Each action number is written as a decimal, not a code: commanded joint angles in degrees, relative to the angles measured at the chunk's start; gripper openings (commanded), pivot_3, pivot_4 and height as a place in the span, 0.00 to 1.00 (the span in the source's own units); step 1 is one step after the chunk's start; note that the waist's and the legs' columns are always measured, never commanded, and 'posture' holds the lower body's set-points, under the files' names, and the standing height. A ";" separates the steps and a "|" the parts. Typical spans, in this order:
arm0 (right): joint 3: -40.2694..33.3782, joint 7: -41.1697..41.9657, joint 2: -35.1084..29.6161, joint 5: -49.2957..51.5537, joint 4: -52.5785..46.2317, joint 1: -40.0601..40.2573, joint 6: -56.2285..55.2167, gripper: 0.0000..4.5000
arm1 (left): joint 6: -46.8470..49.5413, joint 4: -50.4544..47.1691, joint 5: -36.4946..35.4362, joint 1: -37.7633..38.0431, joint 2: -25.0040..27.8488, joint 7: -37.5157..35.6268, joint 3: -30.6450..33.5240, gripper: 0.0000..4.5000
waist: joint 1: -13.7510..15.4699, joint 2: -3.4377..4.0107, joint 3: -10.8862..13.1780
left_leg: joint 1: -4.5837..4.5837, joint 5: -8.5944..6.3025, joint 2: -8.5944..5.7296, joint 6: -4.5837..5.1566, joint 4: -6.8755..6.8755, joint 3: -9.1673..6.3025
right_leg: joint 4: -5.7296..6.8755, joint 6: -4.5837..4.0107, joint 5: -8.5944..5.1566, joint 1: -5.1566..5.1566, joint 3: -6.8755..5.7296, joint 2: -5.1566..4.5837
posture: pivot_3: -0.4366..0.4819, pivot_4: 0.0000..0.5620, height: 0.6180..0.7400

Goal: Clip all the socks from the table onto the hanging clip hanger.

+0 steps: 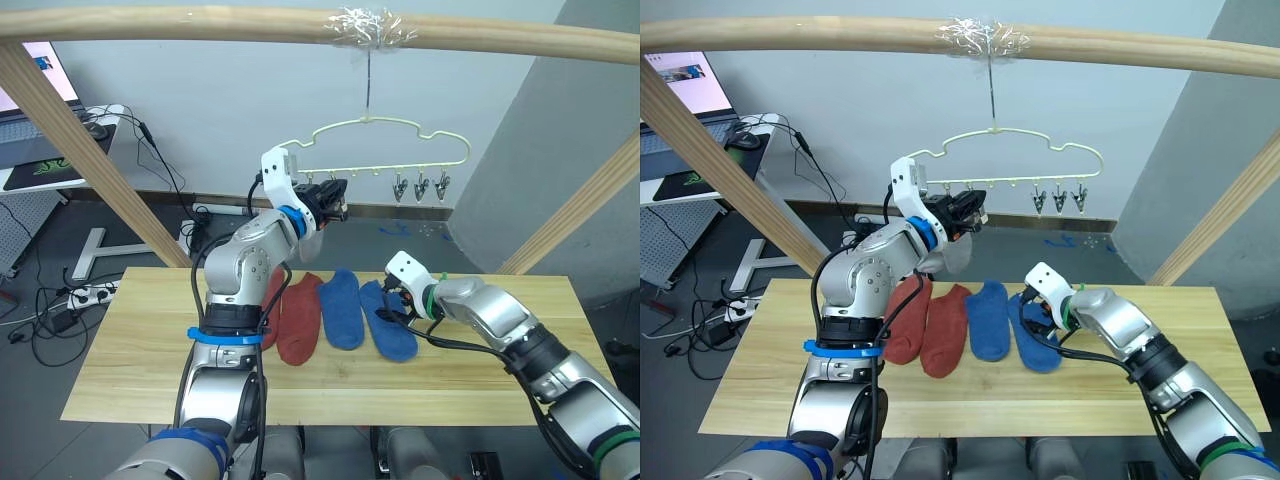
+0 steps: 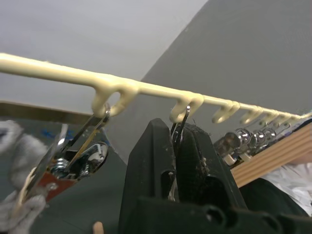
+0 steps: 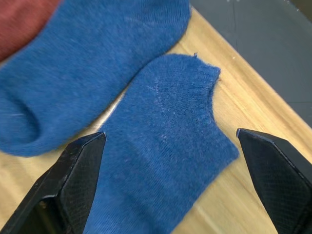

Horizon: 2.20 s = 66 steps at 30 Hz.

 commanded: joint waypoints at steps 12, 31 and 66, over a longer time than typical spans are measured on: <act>-2.73 6.44 8.20 -11.46 14.23 -0.72 -8.33 1.00 | 10.17 -0.23 -9.65 -4.47 0.13 3.79 8.86 0.02 | 0.03 0.00 -0.03 | 0.06 0.01 0.01 -0.02 0.03 0.00 | 0.09 0.02 0.04 0.03 -0.01 -0.01 | 0.49 0.33 1.00; -8.74 10.12 10.03 -15.25 10.78 -0.72 -4.20 0.01 | 15.26 4.47 -14.48 -7.33 1.34 4.44 11.83 0.02 | -0.06 0.01 -0.07 | 0.07 0.17 0.00 -0.29 0.04 0.02 | 0.10 0.03 0.09 0.03 0.00 -0.03 | 0.44 0.29 1.00; -20.74 9.19 9.29 0.62 -19.40 -6.06 15.41 0.01 | 14.57 8.67 -15.20 -8.51 0.85 4.57 12.54 0.02 | -0.56 0.03 -0.08 | 0.06 0.17 -0.01 -0.29 0.07 0.02 | 0.22 0.03 0.10 0.00 -0.01 -0.04 | 0.41 0.27 1.00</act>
